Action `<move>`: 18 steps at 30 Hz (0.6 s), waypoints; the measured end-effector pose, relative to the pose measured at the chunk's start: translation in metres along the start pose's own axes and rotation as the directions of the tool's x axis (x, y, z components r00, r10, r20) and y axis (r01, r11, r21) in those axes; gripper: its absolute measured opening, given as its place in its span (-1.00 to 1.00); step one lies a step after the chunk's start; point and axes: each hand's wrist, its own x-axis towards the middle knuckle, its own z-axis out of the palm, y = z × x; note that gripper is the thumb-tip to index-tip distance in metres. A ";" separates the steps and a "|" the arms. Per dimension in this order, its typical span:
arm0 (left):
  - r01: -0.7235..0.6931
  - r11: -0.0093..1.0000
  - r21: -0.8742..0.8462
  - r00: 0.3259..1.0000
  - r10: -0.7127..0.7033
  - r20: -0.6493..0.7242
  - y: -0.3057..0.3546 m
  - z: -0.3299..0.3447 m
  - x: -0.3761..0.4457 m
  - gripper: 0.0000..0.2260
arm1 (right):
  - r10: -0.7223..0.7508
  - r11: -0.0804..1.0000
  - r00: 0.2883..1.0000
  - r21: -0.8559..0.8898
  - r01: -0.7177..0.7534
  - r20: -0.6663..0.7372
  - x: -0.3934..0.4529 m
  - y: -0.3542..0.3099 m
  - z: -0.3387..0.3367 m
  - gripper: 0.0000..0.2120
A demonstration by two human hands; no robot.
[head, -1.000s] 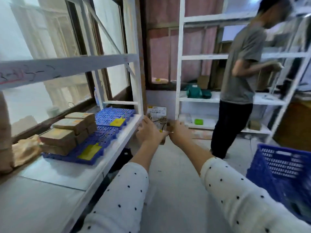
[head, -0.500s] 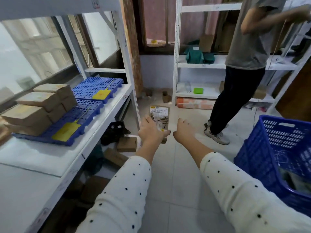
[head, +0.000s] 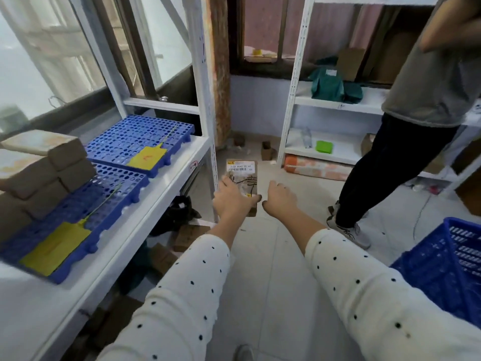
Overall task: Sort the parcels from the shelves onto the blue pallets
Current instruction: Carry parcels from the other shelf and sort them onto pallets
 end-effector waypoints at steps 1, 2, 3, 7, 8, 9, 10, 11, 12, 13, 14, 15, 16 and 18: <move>-0.011 1.000 -0.002 1.000 0.011 -0.017 0.005 -0.001 0.015 0.02 | -0.008 1.000 1.000 0.012 0.008 -0.004 0.016 -0.004 -0.004 -0.62; -0.026 1.000 -0.004 0.999 0.026 -0.035 0.010 -0.001 0.029 0.01 | -0.015 1.000 1.000 0.027 0.016 -0.016 0.032 -0.007 -0.008 -0.62; -0.037 0.999 -0.008 0.998 0.037 -0.052 0.015 -0.001 0.043 0.01 | -0.021 0.999 0.999 0.040 0.022 -0.027 0.048 -0.010 -0.012 -0.62; -0.052 0.999 -0.016 0.994 0.050 -0.095 0.027 -0.012 0.093 -0.03 | -0.077 0.997 0.996 0.029 0.078 -0.035 0.102 -0.022 -0.023 -0.66; -0.045 0.999 -0.015 0.993 0.044 -0.107 0.028 -0.015 0.101 -0.05 | -0.101 0.994 0.994 0.028 0.102 -0.029 0.112 -0.025 -0.023 -0.67; -0.034 0.999 -0.017 0.991 0.031 -0.127 0.027 -0.019 0.110 -0.06 | -0.128 0.991 0.991 0.035 0.129 -0.022 0.122 -0.029 -0.023 -0.68; -0.018 1.000 -0.022 0.988 0.014 -0.156 0.025 -0.023 0.123 -0.05 | -0.164 0.986 0.986 0.038 0.165 -0.017 0.136 -0.036 -0.024 -0.68; -0.005 1.000 -0.025 0.982 0.001 -0.189 0.022 -0.028 0.136 -0.04 | -0.213 0.977 0.977 0.028 0.213 -0.011 0.150 -0.043 -0.026 -0.67; 0.001 1.000 -0.019 0.975 -0.005 -0.222 0.019 -0.034 0.148 -0.02 | -0.277 0.961 0.961 0.008 0.277 -0.004 0.163 -0.051 -0.028 -0.65; 0.006 1.000 -0.003 0.967 -0.007 -0.254 0.015 -0.041 0.161 0.01 | -0.354 0.935 0.935 -0.011 0.354 0.002 0.177 -0.060 -0.029 -0.63; 0.016 1.000 0.021 0.957 -0.010 -0.289 0.011 -0.047 0.172 0.03 | -0.432 0.902 0.902 -0.019 0.432 0.003 0.190 -0.070 -0.031 -0.63; 0.037 0.998 0.046 0.945 -0.020 -0.326 0.007 -0.053 0.183 0.04 | -0.504 0.864 0.864 -0.019 0.504 -0.004 0.203 -0.081 -0.034 -0.63; 0.070 0.996 0.060 0.931 -0.043 -0.362 0.003 -0.058 0.192 0.04 | -0.561 0.828 0.828 -0.016 0.560 -0.010 0.215 -0.093 -0.035 -0.64; 0.167 0.985 0.049 0.905 -0.133 -0.403 -0.006 -0.066 0.211 0.03 | -0.642 0.767 0.767 0.000 0.642 -0.010 0.234 -0.119 -0.037 -0.65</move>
